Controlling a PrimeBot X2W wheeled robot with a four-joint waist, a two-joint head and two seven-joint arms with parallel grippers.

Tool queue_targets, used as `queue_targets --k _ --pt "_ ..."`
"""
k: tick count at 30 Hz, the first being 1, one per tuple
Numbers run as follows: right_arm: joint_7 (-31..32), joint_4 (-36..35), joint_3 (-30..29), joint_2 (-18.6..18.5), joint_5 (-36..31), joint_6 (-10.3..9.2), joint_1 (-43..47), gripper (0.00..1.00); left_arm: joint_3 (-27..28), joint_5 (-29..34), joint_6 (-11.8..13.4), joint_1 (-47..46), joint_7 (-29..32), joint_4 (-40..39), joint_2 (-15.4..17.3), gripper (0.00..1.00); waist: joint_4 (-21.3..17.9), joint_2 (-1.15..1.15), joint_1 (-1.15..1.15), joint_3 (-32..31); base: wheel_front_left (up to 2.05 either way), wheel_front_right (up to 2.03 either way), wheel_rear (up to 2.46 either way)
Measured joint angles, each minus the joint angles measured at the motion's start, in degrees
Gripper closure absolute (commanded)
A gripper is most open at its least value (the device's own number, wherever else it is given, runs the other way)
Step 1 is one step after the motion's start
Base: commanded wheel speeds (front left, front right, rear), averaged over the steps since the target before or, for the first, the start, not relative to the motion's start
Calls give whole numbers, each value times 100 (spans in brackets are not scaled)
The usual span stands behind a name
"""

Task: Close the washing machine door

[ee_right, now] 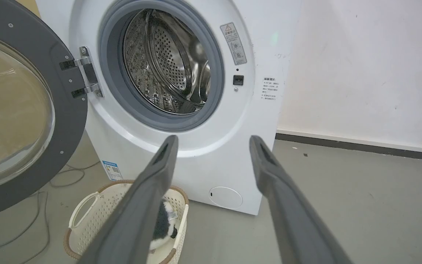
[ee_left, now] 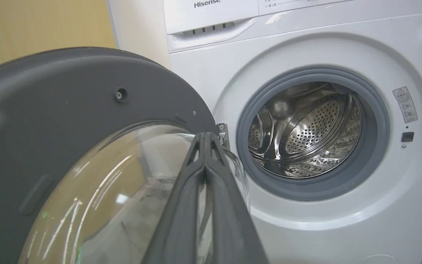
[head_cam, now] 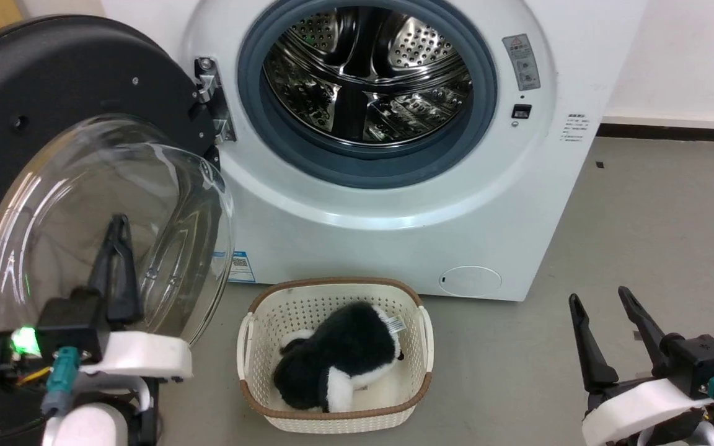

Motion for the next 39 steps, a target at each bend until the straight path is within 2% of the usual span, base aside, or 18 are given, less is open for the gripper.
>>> queue_targets --k 15,21,25,34,39 --pt "-178 110 -156 0 177 0 0 0 442 -287 -22 -832 -178 -261 610 100 437 0 0 30 0 0 0" --pt "-236 156 -225 0 293 0 1 0 733 -426 -114 -1077 -252 -264 880 100 651 0 0 37 0 0 0" --pt "-289 208 -254 0 314 0 1 0 893 -749 -185 -1280 -303 -215 934 100 814 0 0 54 0 0 0" --pt "-390 270 -377 1 426 0 -1 0 1183 -1002 -318 -1614 -402 257 1361 100 1178 0 0 144 0 0 0" --pt "-456 311 -427 1 470 0 -3 0 1419 -1412 -415 -1811 -350 719 1481 100 1386 0 0 205 0 0 0"
